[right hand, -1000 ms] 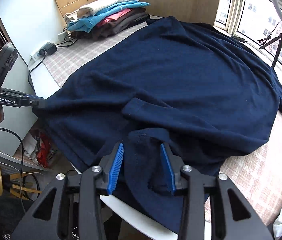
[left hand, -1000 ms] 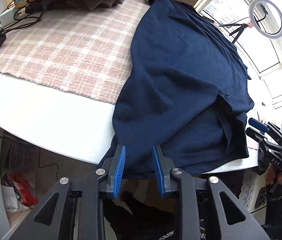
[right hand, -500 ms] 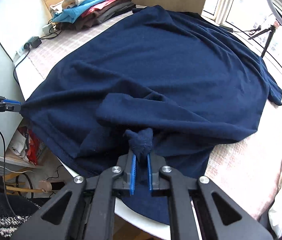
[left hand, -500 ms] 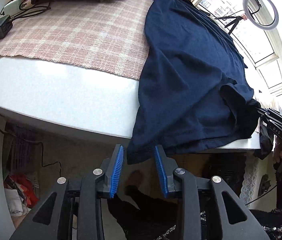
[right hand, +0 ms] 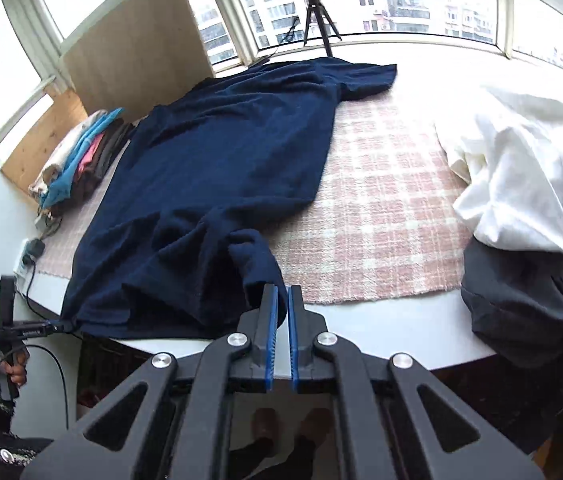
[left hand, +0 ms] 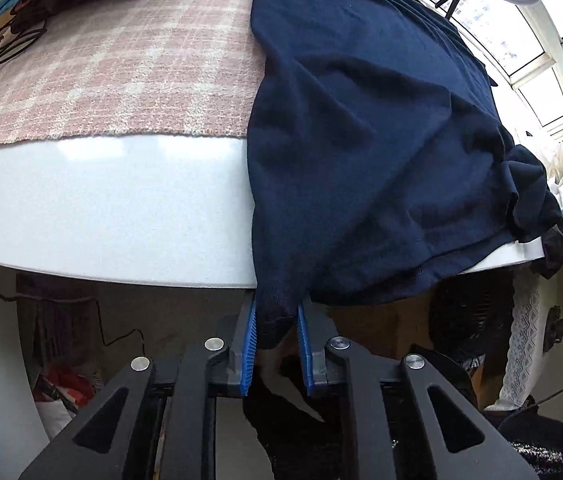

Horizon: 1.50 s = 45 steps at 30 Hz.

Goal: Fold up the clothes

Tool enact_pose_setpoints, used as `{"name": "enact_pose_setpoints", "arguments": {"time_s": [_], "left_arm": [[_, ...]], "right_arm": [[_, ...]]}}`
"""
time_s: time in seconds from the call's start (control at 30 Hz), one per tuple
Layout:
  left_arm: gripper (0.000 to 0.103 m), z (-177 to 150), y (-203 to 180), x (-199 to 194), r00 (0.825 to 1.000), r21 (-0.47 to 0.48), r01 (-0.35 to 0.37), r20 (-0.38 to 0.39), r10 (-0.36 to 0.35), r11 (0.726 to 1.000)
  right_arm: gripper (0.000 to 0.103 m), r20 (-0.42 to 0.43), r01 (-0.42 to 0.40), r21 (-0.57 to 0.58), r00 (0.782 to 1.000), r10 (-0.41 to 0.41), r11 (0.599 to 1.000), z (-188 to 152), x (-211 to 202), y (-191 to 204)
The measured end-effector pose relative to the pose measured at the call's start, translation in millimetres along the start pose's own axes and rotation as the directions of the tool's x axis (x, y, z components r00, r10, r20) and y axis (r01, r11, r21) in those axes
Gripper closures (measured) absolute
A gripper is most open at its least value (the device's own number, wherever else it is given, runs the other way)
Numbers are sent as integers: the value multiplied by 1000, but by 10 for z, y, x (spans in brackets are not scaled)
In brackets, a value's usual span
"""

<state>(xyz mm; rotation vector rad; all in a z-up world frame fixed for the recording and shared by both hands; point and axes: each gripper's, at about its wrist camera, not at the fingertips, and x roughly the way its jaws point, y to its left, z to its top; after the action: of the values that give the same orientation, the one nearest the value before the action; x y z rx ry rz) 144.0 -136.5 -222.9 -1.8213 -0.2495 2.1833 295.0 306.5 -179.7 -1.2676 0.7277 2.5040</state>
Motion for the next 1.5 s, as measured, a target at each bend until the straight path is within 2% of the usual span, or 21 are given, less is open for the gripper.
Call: {"name": "enact_pose_setpoints", "arguments": {"time_s": [0.07,0.2,0.27,0.3,0.33,0.37,0.4,0.47,0.57,0.6,0.63,0.67,0.7,0.87,0.93,1.1,1.2,1.3,1.37,1.4,1.5], "left_arm": [[97,-12,-3,-27,1000,4,12,2,-12,1000],[97,-20,-36,-106,1000,14,11,14,-11,1000],[97,-16,-34,-123,1000,4,16,9,-16,1000],[96,-13,-32,-117,1000,1,21,1,-21,1000],[96,-21,-28,-112,1000,-6,26,-4,-26,1000],[95,-30,-22,-111,1000,-12,24,-5,-24,1000],[88,-39,-15,-111,1000,-18,19,-5,-19,1000],[75,-43,-23,-117,1000,-23,22,-6,-22,999],[69,-87,-46,-126,1000,-17,25,-9,-25,1000],[67,-98,-50,-122,1000,-17,22,-12,-22,1000],[66,-110,-56,-114,1000,-16,21,-15,-22,1000],[66,-116,-56,-105,1000,-18,16,-15,-16,1000],[66,-120,-53,-96,1000,-21,8,-14,-9,1000],[70,-152,-26,-111,1000,-63,21,9,-21,998],[100,-168,-32,-126,1000,-54,0,18,1,999],[98,-169,72,-558,992,-72,45,120,-36,996],[98,-162,144,-1028,978,-64,80,198,-66,995],[98,-189,127,-1369,964,-28,62,261,-53,998],[98,-168,108,-1290,963,-27,73,261,-64,997],[98,-159,144,-1140,970,-38,84,234,-73,996],[98,-200,82,-640,990,-63,72,124,-64,995]], "right_arm": [[99,-32,63,66,998,-62,996,-6,149,-300],[96,-43,-7,-40,999,5,999,-71,158,-178],[83,-50,-22,-150,999,15,988,-35,176,37],[66,-55,-11,-194,998,1,981,6,215,128],[57,-62,-8,-236,998,-7,972,39,275,200],[57,-72,-12,-262,997,-7,965,65,336,230],[57,-94,-31,-273,996,6,962,95,422,258],[57,-139,-70,-290,990,30,955,136,596,302],[58,-200,-116,-308,978,55,944,153,828,339],[65,-213,-126,-301,975,62,945,156,870,344],[85,-226,-136,-293,972,70,946,160,909,348],[96,-239,-146,-285,968,77,947,164,949,352],[97,-243,-154,-285,966,84,946,166,949,356],[97,-233,-166,-307,968,95,937,193,852,385],[98,-214,-164,-311,972,99,936,224,773,398],[99,-136,-182,-280,979,149,943,386,379,406],[99,-42,-190,-251,982,185,949,522,-103,374],[99,41,-202,-181,976,213,962,535,-519,175],[99,82,-197,-112,975,207,974,449,-642,-32],[99,71,-196,-56,977,199,979,352,-558,-161],[99,-59,-136,59,989,139,989,41,-121,-480]]}}
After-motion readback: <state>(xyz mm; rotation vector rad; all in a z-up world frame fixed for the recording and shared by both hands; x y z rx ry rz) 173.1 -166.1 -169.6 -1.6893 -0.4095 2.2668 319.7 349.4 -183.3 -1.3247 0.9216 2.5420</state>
